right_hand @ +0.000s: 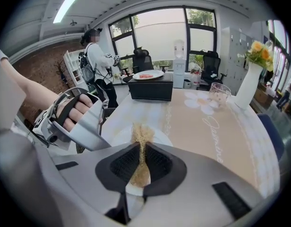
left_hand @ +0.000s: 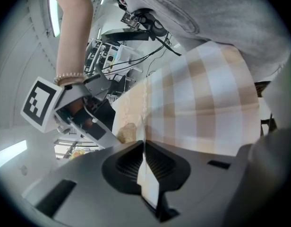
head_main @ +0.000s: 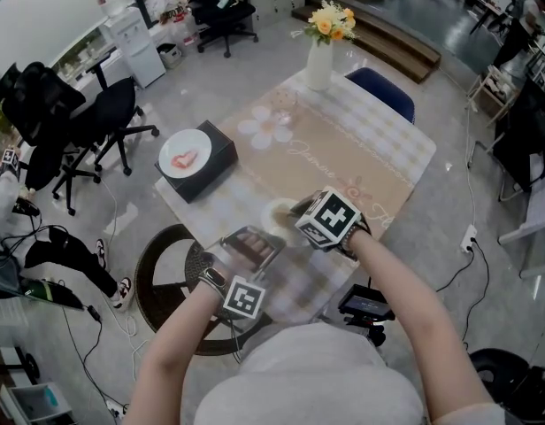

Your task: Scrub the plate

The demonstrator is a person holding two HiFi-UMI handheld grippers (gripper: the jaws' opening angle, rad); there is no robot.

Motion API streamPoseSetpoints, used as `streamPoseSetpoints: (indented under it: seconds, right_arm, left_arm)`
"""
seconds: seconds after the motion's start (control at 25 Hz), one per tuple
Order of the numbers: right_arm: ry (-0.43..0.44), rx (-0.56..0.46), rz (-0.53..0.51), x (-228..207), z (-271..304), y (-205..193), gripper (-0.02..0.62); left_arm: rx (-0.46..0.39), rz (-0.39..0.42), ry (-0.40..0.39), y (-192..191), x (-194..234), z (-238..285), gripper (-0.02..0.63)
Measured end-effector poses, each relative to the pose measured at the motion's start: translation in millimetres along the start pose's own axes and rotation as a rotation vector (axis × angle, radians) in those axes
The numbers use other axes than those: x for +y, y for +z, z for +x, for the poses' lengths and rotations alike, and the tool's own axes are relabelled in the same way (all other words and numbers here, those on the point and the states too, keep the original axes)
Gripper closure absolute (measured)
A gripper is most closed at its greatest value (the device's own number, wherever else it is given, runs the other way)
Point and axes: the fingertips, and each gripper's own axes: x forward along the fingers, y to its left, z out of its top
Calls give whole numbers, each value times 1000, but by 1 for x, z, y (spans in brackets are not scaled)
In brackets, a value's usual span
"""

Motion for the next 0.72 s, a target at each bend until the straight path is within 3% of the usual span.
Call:
streamPoseSetpoints:
  seconds: [0.72]
  right_arm:
    - [-135, 22, 78, -61, 13, -19, 554]
  left_arm:
    - [-11, -4, -8, 3, 0, 0, 589]
